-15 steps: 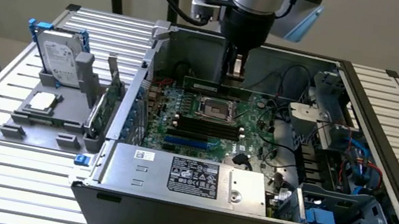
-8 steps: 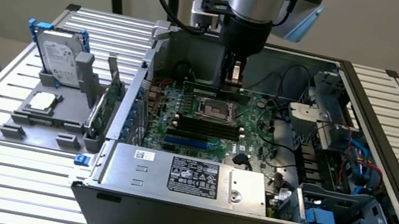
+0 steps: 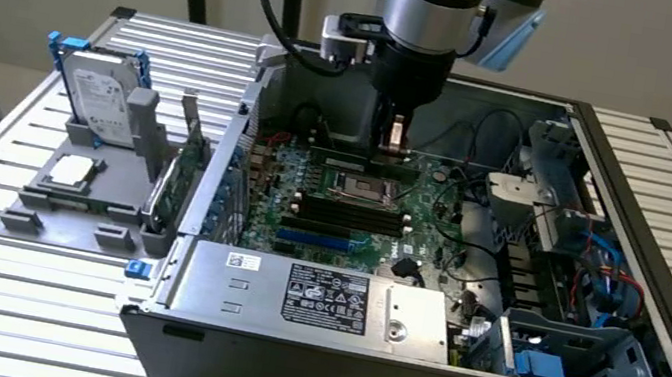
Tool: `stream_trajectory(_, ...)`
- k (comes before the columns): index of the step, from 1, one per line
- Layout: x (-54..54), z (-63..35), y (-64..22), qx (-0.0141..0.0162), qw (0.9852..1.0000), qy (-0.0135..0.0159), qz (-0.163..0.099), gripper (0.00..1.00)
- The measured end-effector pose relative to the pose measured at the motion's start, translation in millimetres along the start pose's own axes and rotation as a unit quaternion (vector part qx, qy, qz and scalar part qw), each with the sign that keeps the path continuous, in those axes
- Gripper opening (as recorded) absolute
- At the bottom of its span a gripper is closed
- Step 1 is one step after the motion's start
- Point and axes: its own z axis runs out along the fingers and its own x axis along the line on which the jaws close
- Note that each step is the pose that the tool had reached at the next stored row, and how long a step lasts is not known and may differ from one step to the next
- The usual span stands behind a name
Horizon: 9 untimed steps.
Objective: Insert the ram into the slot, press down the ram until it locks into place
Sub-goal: 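Insert the ram into the slot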
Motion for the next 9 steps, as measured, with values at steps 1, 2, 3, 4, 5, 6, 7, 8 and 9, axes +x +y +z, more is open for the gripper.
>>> stream_trajectory(1, 0.2, 1.4, -0.3, 0.0005, 1.0000, 0.0000, 0.000, 0.14)
stream_trajectory(2, 0.5, 2.7, -0.5, 0.0011, 1.0000, 0.0001, 0.000, 0.14)
stream_trajectory(3, 0.8, 3.8, -0.8, 0.0017, 1.0000, 0.0000, -0.001, 0.14)
stream_trajectory(4, 1.3, 4.8, -1.0, 0.0021, 1.0000, 0.0002, -0.001, 0.14)
stream_trajectory(5, 1.9, 5.9, -1.2, 0.0026, 1.0000, 0.0001, -0.001, 0.14)
stream_trajectory(6, 2.6, 6.8, -1.4, 0.0030, 1.0000, 0.0003, -0.001, 0.14)
stream_trajectory(7, 3.4, 7.7, -1.6, 0.0034, 1.0000, 0.0002, -0.001, 0.14)
stream_trajectory(8, 4.2, 8.6, -1.9, 0.0037, 1.0000, 0.0002, -0.001, 0.14)
stream_trajectory(9, 5.1, 9.3, -2.3, 0.0039, 1.0000, 0.0002, -0.001, 0.14)
